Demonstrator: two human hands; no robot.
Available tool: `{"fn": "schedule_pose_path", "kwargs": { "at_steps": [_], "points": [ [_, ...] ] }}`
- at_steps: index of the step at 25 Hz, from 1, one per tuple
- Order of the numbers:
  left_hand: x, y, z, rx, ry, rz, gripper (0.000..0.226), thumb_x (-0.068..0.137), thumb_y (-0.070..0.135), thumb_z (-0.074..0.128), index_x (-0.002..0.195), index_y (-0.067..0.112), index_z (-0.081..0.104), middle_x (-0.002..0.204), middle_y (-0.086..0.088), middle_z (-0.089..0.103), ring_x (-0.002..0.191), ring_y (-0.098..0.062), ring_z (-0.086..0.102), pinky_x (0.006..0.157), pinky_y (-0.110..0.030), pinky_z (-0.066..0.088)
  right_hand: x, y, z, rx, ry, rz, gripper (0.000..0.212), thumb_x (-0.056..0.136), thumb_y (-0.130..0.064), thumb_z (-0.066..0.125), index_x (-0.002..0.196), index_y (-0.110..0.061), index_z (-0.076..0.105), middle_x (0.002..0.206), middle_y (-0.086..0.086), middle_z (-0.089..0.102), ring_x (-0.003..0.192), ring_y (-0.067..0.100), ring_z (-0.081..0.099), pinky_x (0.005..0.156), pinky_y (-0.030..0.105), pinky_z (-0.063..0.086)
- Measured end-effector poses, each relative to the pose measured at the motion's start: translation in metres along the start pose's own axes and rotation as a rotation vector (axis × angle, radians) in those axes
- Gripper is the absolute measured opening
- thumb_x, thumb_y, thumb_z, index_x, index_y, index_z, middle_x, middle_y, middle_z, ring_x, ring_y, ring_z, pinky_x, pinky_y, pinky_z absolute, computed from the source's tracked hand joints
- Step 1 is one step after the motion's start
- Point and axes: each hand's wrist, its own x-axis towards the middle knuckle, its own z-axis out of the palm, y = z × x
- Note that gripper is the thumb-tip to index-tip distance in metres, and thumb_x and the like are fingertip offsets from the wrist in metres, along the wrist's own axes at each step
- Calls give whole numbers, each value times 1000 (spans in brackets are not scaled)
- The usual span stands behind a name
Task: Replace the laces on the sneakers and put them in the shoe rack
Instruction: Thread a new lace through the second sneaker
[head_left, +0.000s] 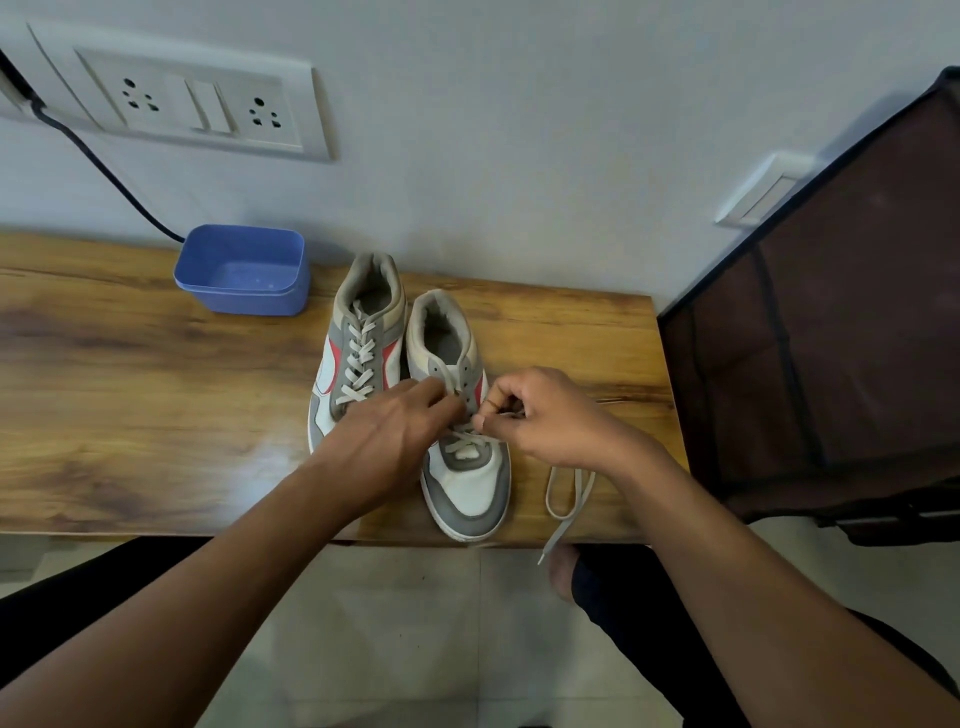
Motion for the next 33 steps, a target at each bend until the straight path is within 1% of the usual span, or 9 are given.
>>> {"fn": "schedule_pose_path", "kwargs": {
  "at_steps": [10,13,15,17,20,23,26,30,33],
  "points": [
    [7,-9,-9,-116,-13,8,52,82,-5,69,127,19,70,91,-5,64,78,-24,62,63,-38,54,-19,-20,-12,17,90,-61,21,95,-31,77,76,-25,72,68,-2,72,56,8,63,57,37,54],
    [8,-1,-27,-321,-1,-195,36,92,2,64,118,24,75,90,2,75,78,-8,68,75,-27,55,-38,-26,-11,-44,23,-79,10,97,-21,74,88,-18,77,74,-5,75,60,-1,68,56,22,52],
    [9,8,-34,-628,-31,-433,11,99,20,65,97,17,75,75,1,75,67,-11,72,71,-37,62,-52,-33,9,-22,-38,-125,12,97,-11,67,103,-13,77,85,0,78,72,6,74,63,27,59],
    [7,12,-36,-754,-133,-635,35,94,37,71,80,5,70,60,-2,69,55,-14,68,56,-32,58,-57,-43,35,-57,-146,-212,23,95,-10,63,116,-14,72,100,4,77,90,16,74,80,36,61],
    [-2,11,-33,-614,-385,-681,29,91,27,77,79,0,73,56,-2,66,48,-5,59,48,-16,48,-55,-38,40,-139,-318,-283,28,99,-22,65,126,-24,69,116,-3,74,107,12,68,92,34,55],
    [-7,3,-33,-497,-513,-658,24,96,16,68,76,4,73,66,-3,76,58,-13,72,57,-20,57,-39,-8,0,-265,-111,-161,13,98,-25,70,108,-25,78,101,-9,75,95,8,68,87,32,54],
    [-9,0,-31,-394,-556,-621,29,97,15,66,68,11,70,65,-2,75,59,-14,73,58,-21,59,-18,22,-24,-327,108,-14,14,93,-22,75,103,-33,75,94,-18,69,92,5,68,85,33,58],
    [-4,6,-26,-200,-637,-544,23,96,20,66,79,7,73,71,-6,73,64,-21,68,62,-27,56,-3,25,-3,-290,1,-54,19,86,-26,80,94,-35,66,91,-16,67,86,5,65,84,39,59],
    [-3,10,-22,-17,-614,-488,36,95,24,64,64,19,48,62,0,48,69,-23,51,63,-32,44,-5,19,-7,-325,-18,-63,17,89,-26,77,86,-36,64,93,-16,67,89,6,65,85,37,57]
  ]
}}
